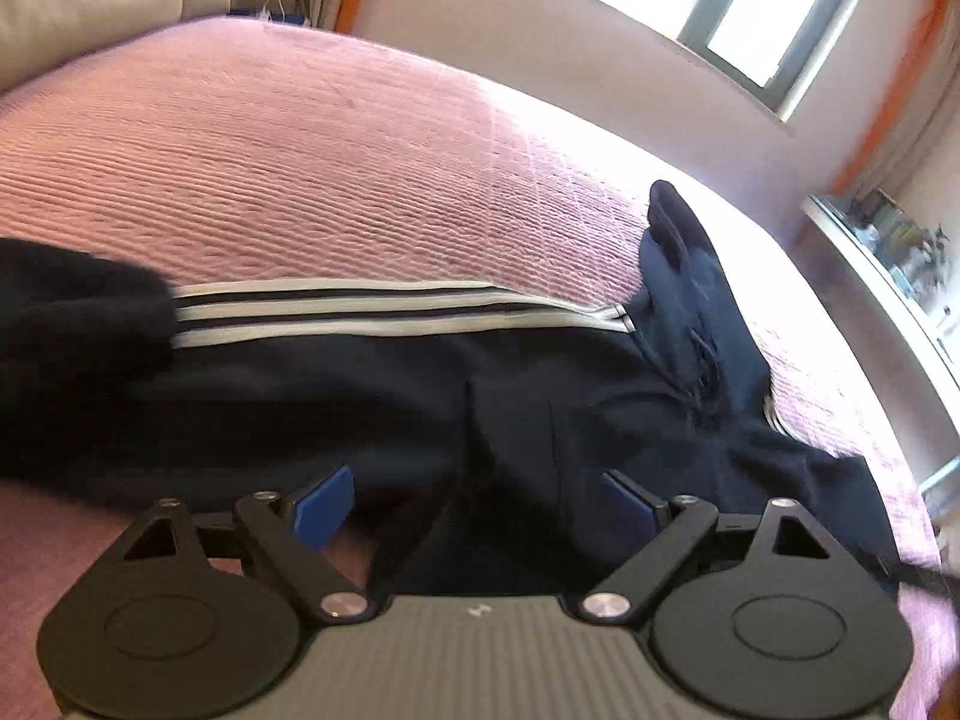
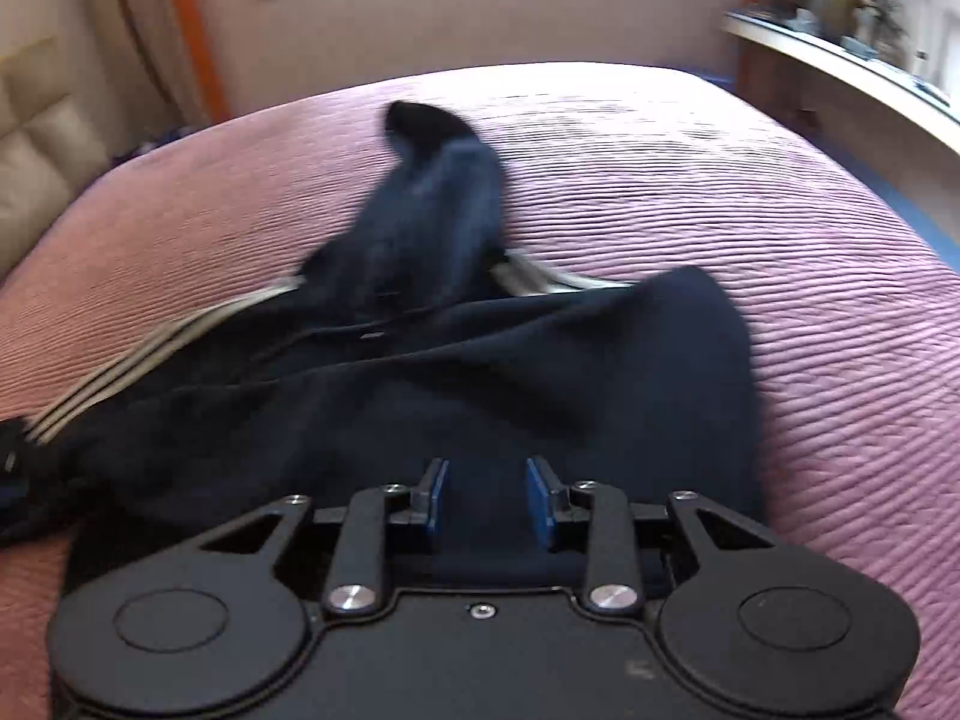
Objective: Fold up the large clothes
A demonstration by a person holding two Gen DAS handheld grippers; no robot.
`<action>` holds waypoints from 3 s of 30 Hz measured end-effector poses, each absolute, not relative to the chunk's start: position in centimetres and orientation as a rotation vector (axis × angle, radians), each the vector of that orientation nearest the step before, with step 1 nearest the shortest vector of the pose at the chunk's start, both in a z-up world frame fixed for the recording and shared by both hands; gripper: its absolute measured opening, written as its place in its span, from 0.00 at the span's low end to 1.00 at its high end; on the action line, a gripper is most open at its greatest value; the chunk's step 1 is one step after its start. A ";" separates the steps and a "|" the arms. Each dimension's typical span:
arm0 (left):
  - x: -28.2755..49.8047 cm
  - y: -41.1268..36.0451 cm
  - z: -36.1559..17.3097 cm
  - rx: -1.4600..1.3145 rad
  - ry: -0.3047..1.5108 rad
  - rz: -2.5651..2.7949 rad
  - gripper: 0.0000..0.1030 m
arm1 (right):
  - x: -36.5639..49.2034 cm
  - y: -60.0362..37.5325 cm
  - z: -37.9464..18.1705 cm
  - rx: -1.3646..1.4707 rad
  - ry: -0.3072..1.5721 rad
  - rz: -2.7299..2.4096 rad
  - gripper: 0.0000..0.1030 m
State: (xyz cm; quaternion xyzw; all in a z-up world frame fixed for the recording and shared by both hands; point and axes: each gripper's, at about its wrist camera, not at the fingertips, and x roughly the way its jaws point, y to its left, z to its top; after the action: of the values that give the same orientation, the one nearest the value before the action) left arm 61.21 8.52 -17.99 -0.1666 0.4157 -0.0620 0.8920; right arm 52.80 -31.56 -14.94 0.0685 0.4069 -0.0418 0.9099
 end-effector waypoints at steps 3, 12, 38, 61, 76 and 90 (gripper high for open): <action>66.1 7.2 -20.7 -0.357 0.962 -0.110 0.77 | 52.8 -33.1 -16.2 0.163 0.841 -0.104 0.37; 68.0 5.3 -17.9 -0.330 0.824 -0.211 0.04 | 54.4 -31.6 -16.4 0.119 0.825 -0.080 0.37; 66.0 7.4 -23.0 -0.286 0.895 -0.225 0.05 | 61.7 -33.4 -18.3 0.121 0.946 -0.209 0.16; 66.6 18.2 -19.0 0.231 0.915 0.067 0.68 | 53.6 -27.8 -18.1 0.249 1.115 -0.036 0.37; 66.7 19.7 -16.9 0.015 0.808 0.117 0.13 | 51.0 -30.1 -18.1 0.304 1.141 0.059 0.39; 65.7 4.7 -3.1 -0.305 0.598 -0.425 0.14 | 46.9 -37.6 -15.0 0.392 1.086 0.051 0.39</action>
State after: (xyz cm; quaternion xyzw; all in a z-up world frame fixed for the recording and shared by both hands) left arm 65.74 4.73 -3.06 -0.1484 0.2912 -0.2070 0.9221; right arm 46.86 -37.63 -15.02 0.1854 0.5133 0.0239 0.8376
